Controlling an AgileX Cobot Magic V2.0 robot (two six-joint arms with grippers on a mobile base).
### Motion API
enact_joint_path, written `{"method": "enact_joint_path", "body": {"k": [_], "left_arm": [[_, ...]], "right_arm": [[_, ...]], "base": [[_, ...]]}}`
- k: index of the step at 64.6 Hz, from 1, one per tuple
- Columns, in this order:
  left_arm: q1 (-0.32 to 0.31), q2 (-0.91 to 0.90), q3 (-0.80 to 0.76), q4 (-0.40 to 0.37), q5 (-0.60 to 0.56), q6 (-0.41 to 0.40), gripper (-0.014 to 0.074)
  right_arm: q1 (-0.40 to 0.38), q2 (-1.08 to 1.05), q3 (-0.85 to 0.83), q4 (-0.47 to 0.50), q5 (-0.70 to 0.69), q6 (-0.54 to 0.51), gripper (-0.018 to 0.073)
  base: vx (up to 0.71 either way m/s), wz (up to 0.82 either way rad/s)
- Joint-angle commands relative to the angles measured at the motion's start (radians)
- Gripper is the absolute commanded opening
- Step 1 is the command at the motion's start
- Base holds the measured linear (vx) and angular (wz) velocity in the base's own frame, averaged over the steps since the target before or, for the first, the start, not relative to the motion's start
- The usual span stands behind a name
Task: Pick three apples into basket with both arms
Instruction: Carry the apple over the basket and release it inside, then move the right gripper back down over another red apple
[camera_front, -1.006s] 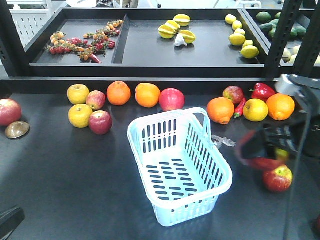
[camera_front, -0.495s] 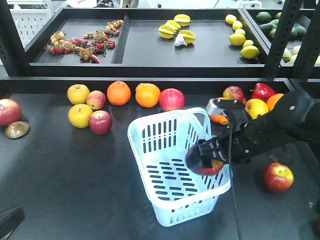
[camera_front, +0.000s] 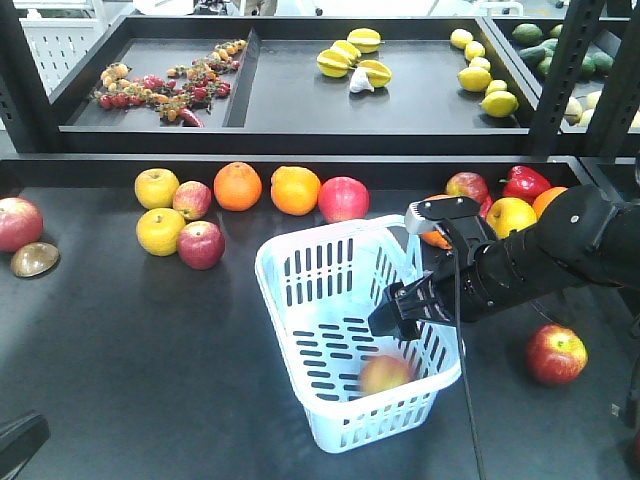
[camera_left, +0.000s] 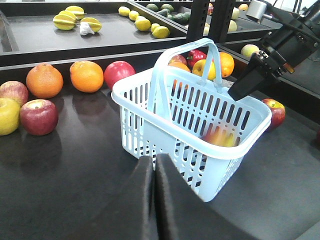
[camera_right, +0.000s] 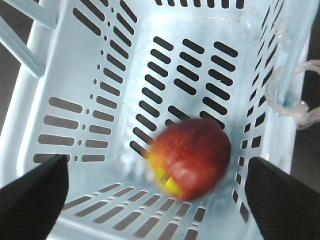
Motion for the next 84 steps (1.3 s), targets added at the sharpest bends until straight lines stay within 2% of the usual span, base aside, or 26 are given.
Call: {"method": "enact_joint_path", "body": {"k": [1,9,17,20,31,32,44,52,59,65,71,75,84], "left_arm": [[-0.001,0.008,-0.023,-0.017,-0.063,-0.008,-0.0008],[-0.001,0.008,-0.023,-0.017,-0.063,-0.008,-0.0008],[-0.001,0.008,-0.023,-0.017,-0.063,-0.008,-0.0008],[-0.001,0.008,-0.023,-0.017,-0.063,-0.008,-0.0008],[-0.001,0.008,-0.023,-0.017,-0.063,-0.008,-0.0008],[-0.001,0.008,-0.023,-0.017,-0.063,-0.008,-0.0008],[-0.001,0.008,-0.023,-0.017,-0.063,-0.008,-0.0008],[-0.001,0.008,-0.023,-0.017,-0.063,-0.008,-0.0008],[-0.001,0.008,-0.023,-0.017,-0.063,-0.008,-0.0008],[-0.001,0.008,-0.023,-0.017,-0.063,-0.008,-0.0008],[-0.001,0.008,-0.023,-0.017,-0.063,-0.008,-0.0008],[-0.001,0.008,-0.023,-0.017,-0.063,-0.008,-0.0008],[-0.001,0.008,-0.023,-0.017,-0.063,-0.008,-0.0008]], "right_arm": [[0.0,-0.04,-0.031,0.026,-0.014,-0.026,0.071],[-0.009,-0.057,-0.05,0.005,0.044,-0.01,0.0664],[-0.063,-0.134,-0.068,-0.027,0.099,0.06,0.0517],[-0.091,-0.176,-0.068,-0.056,0.114,0.098,0.0424],[-0.208,-0.268,-0.067,-0.23,0.171,0.216,-0.0015],[-0.223,-0.272,-0.067,-0.249,0.17,0.231,-0.0017],[-0.371,-0.283,-0.067,-0.366,0.155,0.314,-0.0008],[-0.458,-0.251,-0.068,-0.373,0.151,0.329,0.0034],[-0.487,-0.191,-0.071,-0.353,0.158,0.305,0.0172],[-0.485,-0.129,-0.072,-0.338,0.131,0.267,0.0382],[-0.484,-0.068,-0.103,-0.339,0.134,0.296,0.0608],[-0.484,-0.023,-0.132,-0.342,0.15,0.314,0.0724],[-0.472,0.087,-0.238,-0.352,0.225,0.332,0.0721]], "base": [[0.0,0.0],[0.0,0.0],[0.0,0.0],[0.0,0.0],[0.0,0.0],[0.0,0.0],[0.0,0.0],[0.0,0.0],[0.0,0.0],[0.0,0.0],[0.0,0.0],[0.0,0.0],[0.0,0.0]]}}
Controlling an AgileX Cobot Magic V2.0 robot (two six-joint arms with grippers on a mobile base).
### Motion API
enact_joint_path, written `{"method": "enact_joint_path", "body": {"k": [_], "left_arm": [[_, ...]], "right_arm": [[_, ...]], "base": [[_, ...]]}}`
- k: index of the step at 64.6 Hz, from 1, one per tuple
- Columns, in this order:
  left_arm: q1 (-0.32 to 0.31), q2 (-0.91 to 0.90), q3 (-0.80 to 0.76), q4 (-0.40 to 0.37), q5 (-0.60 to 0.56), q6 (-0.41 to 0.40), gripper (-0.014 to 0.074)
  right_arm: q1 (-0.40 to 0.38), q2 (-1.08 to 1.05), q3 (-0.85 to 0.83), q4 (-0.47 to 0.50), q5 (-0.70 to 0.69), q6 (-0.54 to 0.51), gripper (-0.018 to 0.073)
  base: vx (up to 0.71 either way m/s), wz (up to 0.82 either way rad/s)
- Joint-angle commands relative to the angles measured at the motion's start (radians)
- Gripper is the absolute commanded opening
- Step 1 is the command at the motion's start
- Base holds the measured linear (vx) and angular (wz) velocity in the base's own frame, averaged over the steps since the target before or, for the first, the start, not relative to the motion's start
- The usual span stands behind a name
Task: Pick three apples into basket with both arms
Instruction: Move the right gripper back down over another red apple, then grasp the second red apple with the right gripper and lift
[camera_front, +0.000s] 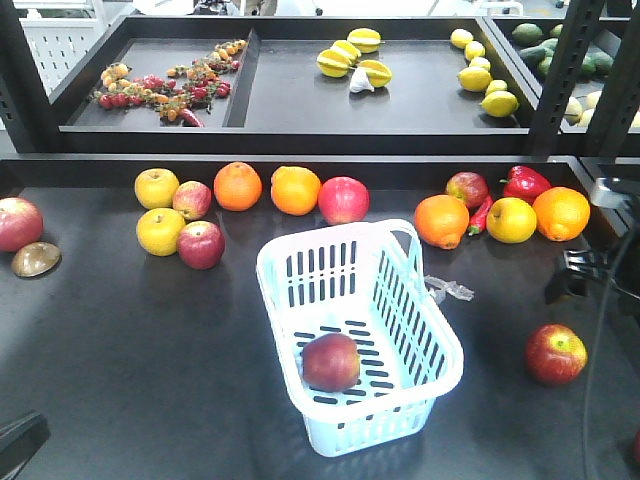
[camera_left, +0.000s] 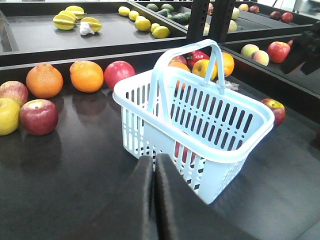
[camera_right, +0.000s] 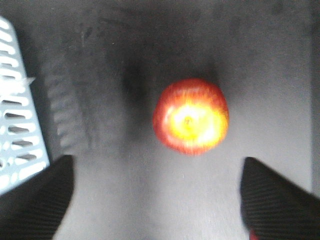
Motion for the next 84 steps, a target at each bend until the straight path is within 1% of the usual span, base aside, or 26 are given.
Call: {"method": "enact_joint_path", "body": {"k": [1,7,15,22,39,55,63,71,79,84], "left_arm": [[-0.001,0.008,-0.023,-0.017,-0.063,-0.008,-0.0008],[-0.001,0.008,-0.023,-0.017,-0.064,-0.008,-0.0008],[-0.001,0.008,-0.023,-0.017,-0.064,-0.008,-0.0008],[-0.001,0.008,-0.023,-0.017,-0.064,-0.008,-0.0008],[-0.001,0.008,-0.023,-0.017,-0.064,-0.008,-0.0008],[-0.001,0.008,-0.023,-0.017,-0.064,-0.008,-0.0008],[-0.001,0.008,-0.023,-0.017,-0.064,-0.008,-0.0008],[-0.001,0.008,-0.023,-0.017,-0.064,-0.008,-0.0008],[-0.001,0.008,-0.023,-0.017,-0.064,-0.008,-0.0008],[-0.001,0.008,-0.023,-0.017,-0.064,-0.008,-0.0008]], "right_arm": [[0.009,0.032,-0.095,0.004,0.034,0.022,0.072],[0.031,0.1,-0.156,-0.027,0.061,0.047,0.0707],[0.049,0.184,-0.215,-0.131,0.096,0.13,0.069],[0.049,0.238,-0.228,-0.189,0.116,0.186,0.0678],[0.049,0.323,-0.228,-0.195,0.107,0.19,0.0668],[0.049,0.384,-0.228,-0.195,0.049,0.191,0.0661],[0.049,0.389,-0.228,-0.195,0.04,0.189,0.0636],[0.049,0.389,-0.228,-0.195,0.039,0.182,0.0548],[0.049,0.386,-0.229,-0.193,0.047,0.172,0.0396],[0.049,0.373,-0.232,-0.175,0.068,0.143,0.0307]], "base": [[0.0,0.0],[0.0,0.0],[0.0,0.0],[0.0,0.0],[0.0,0.0],[0.0,0.0],[0.0,0.0],[0.0,0.0],[0.0,0.0],[0.0,0.0]]}}
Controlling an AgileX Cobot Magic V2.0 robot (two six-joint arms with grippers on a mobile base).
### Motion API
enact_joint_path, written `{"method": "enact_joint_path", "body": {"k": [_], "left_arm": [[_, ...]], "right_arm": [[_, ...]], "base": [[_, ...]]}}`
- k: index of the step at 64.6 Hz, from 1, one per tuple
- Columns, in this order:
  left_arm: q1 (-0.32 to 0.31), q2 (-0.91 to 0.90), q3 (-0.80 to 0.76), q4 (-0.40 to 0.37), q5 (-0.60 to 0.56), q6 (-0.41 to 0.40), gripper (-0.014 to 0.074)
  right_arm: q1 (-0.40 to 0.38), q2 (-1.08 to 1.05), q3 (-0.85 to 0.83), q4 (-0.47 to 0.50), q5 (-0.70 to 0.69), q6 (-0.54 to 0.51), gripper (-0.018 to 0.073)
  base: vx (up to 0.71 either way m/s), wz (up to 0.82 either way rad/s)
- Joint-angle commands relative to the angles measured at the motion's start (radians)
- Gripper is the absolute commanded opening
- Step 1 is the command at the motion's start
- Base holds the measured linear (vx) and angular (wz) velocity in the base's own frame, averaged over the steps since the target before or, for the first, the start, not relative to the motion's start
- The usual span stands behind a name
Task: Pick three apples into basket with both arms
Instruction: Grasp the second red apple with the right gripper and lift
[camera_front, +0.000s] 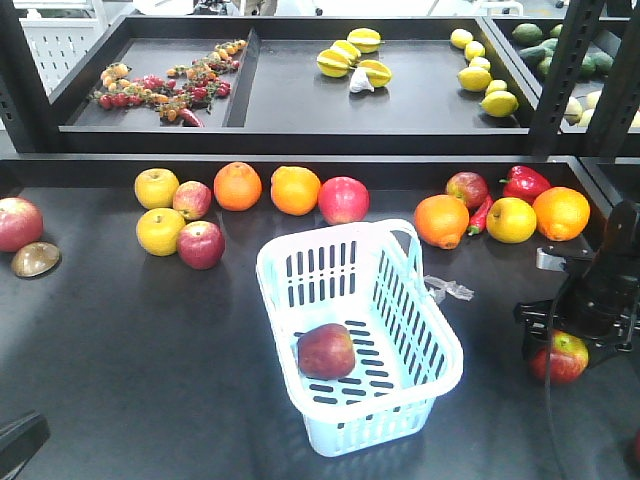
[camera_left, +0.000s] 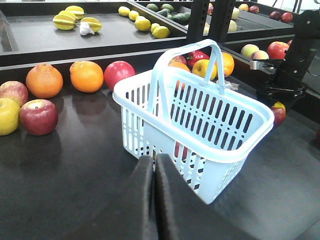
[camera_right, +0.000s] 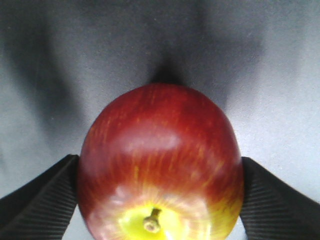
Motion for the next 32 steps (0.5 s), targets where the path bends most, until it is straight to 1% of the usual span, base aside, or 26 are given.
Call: {"method": "enact_joint_path", "body": {"k": [1,2,4,10,17,22,25,32], "left_arm": [[-0.001,0.008,-0.023,-0.017,-0.064,-0.008,-0.0008],[-0.001,0.008,-0.023,-0.017,-0.064,-0.008,-0.0008],[-0.001,0.008,-0.023,-0.017,-0.064,-0.008,-0.0008],[-0.001,0.008,-0.023,-0.017,-0.064,-0.008,-0.0008],[-0.001,0.008,-0.023,-0.017,-0.064,-0.008,-0.0008],[-0.001,0.008,-0.023,-0.017,-0.064,-0.008,-0.0008],[-0.001,0.008,-0.023,-0.017,-0.064,-0.008,-0.0008],[-0.001,0.008,-0.023,-0.017,-0.064,-0.008,-0.0008]], "right_arm": [[-0.003,-0.076,-0.03,0.025,0.026,-0.05,0.0281],[-0.003,-0.081,-0.033,0.03,0.029,-0.054,0.0272],[-0.003,-0.099,-0.035,0.048,0.043,-0.077,0.0223],[-0.003,-0.168,-0.05,0.093,0.075,-0.124,0.014],[-0.003,-0.273,-0.053,0.147,0.1,-0.163,0.0085],[-0.003,-0.341,-0.053,0.207,0.15,-0.19,0.0071],[0.0,-0.383,-0.053,0.262,0.183,-0.21,0.0071],[0.048,-0.46,-0.053,0.362,0.24,-0.277,0.0074]], "base": [[0.0,0.0],[0.0,0.0],[0.0,0.0],[0.0,0.0],[0.0,0.0],[0.0,0.0],[0.0,0.0],[0.0,0.0]]}}
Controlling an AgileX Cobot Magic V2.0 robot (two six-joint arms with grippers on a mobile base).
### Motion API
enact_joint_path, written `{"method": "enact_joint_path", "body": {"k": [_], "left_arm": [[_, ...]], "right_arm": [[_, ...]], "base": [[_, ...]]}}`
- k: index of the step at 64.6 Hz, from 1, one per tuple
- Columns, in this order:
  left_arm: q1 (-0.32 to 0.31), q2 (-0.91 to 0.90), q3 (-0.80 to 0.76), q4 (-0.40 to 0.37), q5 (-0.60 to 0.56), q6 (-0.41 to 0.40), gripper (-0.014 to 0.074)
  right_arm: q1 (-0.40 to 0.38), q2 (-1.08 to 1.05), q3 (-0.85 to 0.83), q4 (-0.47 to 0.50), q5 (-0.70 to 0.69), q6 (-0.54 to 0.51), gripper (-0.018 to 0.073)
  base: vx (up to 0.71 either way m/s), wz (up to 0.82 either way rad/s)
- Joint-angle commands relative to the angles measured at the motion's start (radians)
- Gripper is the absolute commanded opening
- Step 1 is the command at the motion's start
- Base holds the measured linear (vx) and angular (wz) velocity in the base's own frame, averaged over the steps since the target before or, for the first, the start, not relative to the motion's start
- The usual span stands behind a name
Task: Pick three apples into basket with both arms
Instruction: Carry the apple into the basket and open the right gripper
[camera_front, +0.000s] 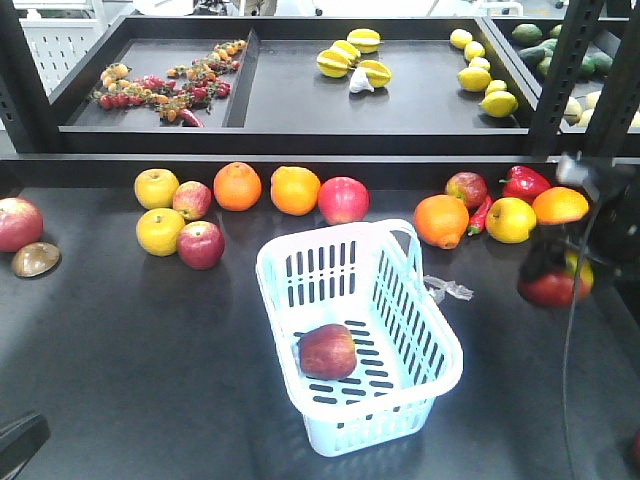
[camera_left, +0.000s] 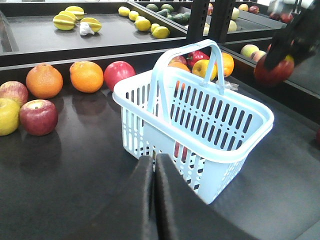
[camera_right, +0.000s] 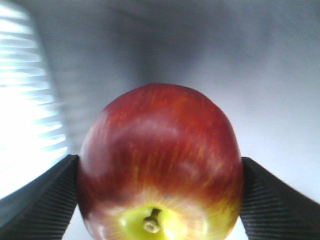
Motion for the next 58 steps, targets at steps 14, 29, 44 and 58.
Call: {"method": "enact_joint_path", "body": {"k": [14,29,44,58], "left_arm": [[-0.001,0.008,-0.023,-0.017,-0.064,-0.008,-0.0008],[-0.001,0.008,-0.023,-0.017,-0.064,-0.008,-0.0008],[-0.001,0.008,-0.023,-0.017,-0.064,-0.008,-0.0008],[-0.001,0.008,-0.023,-0.017,-0.064,-0.008,-0.0008]], "right_arm": [[0.245,-0.183,-0.027,0.175,0.064,-0.078,0.0081],[0.415,-0.151,-0.027,0.167,0.002,-0.075,0.0085],[0.504,-0.075,-0.027,0.166,-0.069,-0.091,0.0224],[0.524,-0.032,-0.027,0.182,-0.096,-0.106,0.0575]], "base": [[0.0,0.0],[0.0,0.0],[0.0,0.0],[0.0,0.0]]}}
